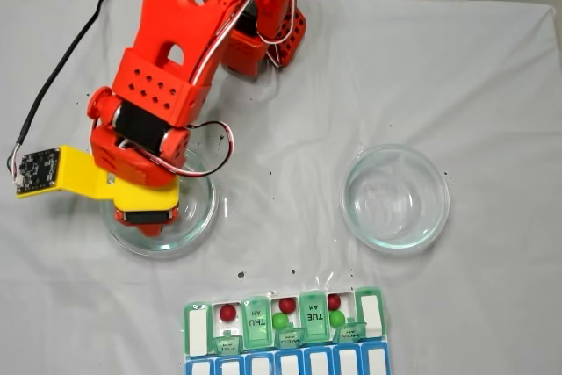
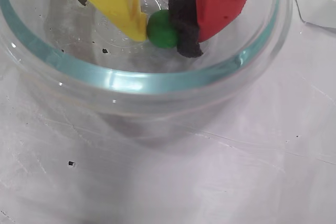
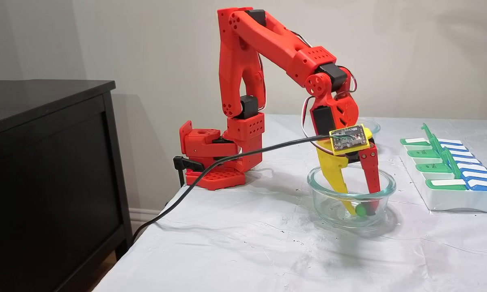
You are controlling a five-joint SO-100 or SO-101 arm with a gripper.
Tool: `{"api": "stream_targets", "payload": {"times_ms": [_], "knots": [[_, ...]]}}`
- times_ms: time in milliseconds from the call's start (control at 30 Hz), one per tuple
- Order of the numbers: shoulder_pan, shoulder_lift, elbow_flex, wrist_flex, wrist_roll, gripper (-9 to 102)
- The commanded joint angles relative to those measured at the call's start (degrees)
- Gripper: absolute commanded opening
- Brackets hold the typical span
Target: Sort medicines into box.
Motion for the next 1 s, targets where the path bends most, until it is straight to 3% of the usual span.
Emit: {"api": "stream_targets", "payload": {"times_ms": [0,133,367,567,767,967], "knots": [[-0.8,1.0,-4.0,-1.0,0.3,5],[-0.9,1.2,-3.7,-1.2,0.3,0],[1.0,7.9,-1.9,1.2,-0.9,0],[0.6,22.3,4.7,0.0,-0.2,0],[-1.1,33.1,2.9,5.8,2.1,0],[-8.9,34.9,4.0,-3.9,13.7,0]]}}
